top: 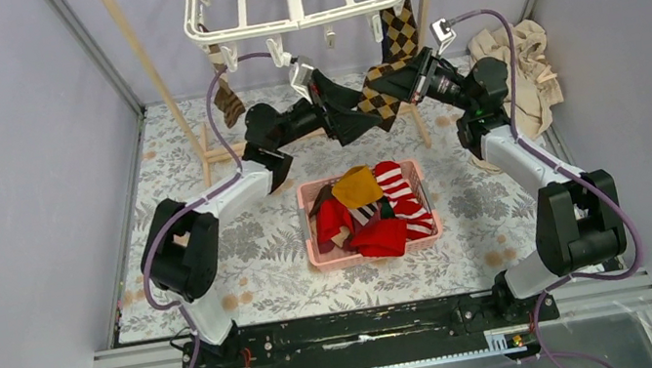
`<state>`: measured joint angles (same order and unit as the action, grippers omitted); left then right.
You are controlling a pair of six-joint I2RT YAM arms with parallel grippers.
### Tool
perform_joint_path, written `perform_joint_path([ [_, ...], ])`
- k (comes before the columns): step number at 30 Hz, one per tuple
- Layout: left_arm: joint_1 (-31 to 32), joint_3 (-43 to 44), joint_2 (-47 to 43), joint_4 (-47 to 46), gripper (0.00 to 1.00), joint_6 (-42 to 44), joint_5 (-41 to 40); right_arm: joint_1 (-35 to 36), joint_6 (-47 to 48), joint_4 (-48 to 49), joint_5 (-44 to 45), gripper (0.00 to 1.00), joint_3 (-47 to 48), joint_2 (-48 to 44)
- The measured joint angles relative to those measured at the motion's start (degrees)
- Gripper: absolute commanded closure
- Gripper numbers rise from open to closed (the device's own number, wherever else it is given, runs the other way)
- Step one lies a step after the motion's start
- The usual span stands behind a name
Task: Remove the socks clipped to the hanger
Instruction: Remove the sock from the hanger.
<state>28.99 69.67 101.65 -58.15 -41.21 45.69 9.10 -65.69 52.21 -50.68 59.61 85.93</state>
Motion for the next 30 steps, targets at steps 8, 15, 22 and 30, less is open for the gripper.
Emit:
perform_joint_path([
  [8, 1.66, 0.04, 1.16, 0.85, 0.45, 0.72, -0.52, 0.50, -0.20, 0.37, 0.02, 1.00, -0.28, 0.00],
  [15, 1.81, 3.56, 2.49, 2.93, 0.80, 0.61, 0.50, 0.66, -0.13, 0.35, 0.04, 1.00, -0.31, -0.02],
  [22, 1.81, 4.02, 2.45, 5.57, 1.00, 0.92, 0.59, 0.72, 2.05, -1.53, 0.20, 0.91, -1.03, -1.05],
  [30, 1.81, 4.00, -0.39, 16.92, 1.00, 4.90, -1.29, 0.92, 12.94, -15.65, 2.58, 0.38, -0.72, -3.32],
])
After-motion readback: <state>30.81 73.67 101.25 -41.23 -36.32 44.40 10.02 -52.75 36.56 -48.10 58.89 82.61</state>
